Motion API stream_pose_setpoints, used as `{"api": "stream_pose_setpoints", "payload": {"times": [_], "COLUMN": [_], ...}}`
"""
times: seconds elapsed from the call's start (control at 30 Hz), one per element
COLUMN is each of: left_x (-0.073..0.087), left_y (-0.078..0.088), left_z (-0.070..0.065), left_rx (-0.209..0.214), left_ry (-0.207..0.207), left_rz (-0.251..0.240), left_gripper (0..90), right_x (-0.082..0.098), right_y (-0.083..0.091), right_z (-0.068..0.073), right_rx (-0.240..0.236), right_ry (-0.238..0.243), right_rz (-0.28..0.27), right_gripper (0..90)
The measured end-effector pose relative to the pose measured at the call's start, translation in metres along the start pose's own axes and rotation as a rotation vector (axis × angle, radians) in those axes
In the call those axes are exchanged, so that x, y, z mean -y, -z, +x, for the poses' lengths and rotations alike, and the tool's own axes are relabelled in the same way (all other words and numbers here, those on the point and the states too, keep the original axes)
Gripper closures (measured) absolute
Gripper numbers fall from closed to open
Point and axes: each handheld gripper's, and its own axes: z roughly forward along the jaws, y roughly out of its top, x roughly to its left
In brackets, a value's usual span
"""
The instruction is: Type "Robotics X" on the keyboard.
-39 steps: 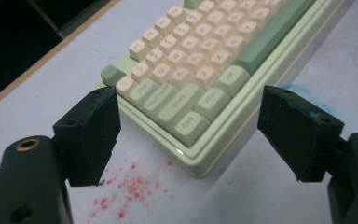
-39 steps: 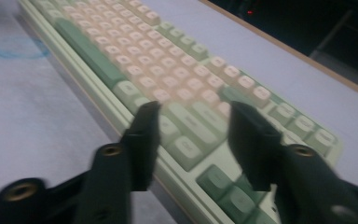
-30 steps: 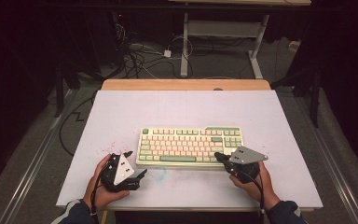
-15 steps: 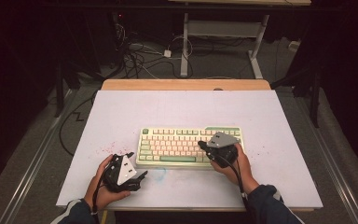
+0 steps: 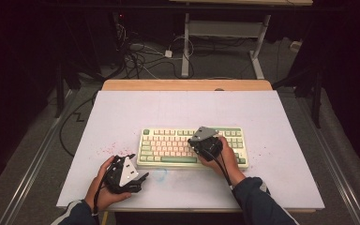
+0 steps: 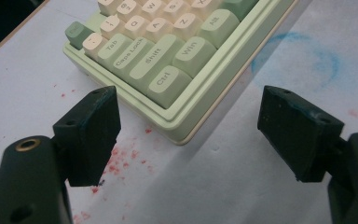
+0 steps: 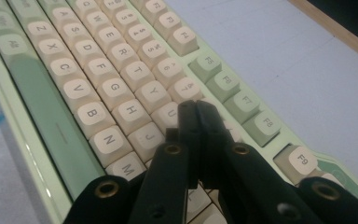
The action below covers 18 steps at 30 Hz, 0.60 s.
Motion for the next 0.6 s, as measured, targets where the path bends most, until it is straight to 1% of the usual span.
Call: {"api": "stream_pose_setpoints", "payload": {"times": [0.1, 0.23, 0.3, 0.33, 0.4, 0.43, 0.53, 0.57, 0.6], "left_x": [0.0005, 0.0013, 0.0016, 0.0017, 0.0019, 0.002, 0.0018, 0.0016, 0.0013], "left_y": [-0.0001, -0.0009, -0.0009, -0.001, -0.0013, -0.0013, -0.001, -0.001, -0.0009], "left_z": [-0.0003, -0.0009, -0.0012, -0.0013, -0.0015, -0.0015, -0.0013, -0.001, -0.0008], "left_rx": [0.002, 0.004, 0.004, 0.005, 0.004, 0.004, 0.003, 0.003, 0.004], "left_ry": [-0.005, -0.008, -0.011, -0.011, -0.012, -0.012, -0.013, -0.012, -0.01], "left_rz": [0.007, 0.01, 0.014, 0.014, 0.016, 0.017, 0.016, 0.015, 0.014], "left_gripper": [20.1, 20.1, 20.1, 20.1, 20.1, 20.1, 20.0, 20.1, 20.0], "right_x": [0.0003, -0.0001, -0.0003, -0.0002, -0.0003, -0.0007, 0.0004, 0.0006, 0.001], "right_y": [-0.0035, -0.0042, -0.0049, -0.0054, -0.0062, -0.0057, -0.0037, -0.0023, -0.0008], "right_z": [-0.001, -0.0023, -0.002, -0.0013, -0.0003, 0.0005, -0.0006, -0.0017, -0.0025], "right_rx": [0.006, 0.013, 0.014, 0.013, -0.003, 0.005, 0.006, -0.001, -0.001], "right_ry": [-0.001, -0.012, -0.008, -0.005, 0.004, 0.009, -0.008, -0.026, -0.033], "right_rz": [0.014, 0.014, 0.019, 0.03, 0.043, 0.047, 0.028, 0.016, 0.011], "right_gripper": [90.0, 90.0, 90.0, 90.0, 90.0, 90.0, 90.0, 90.0, 90.0]}}
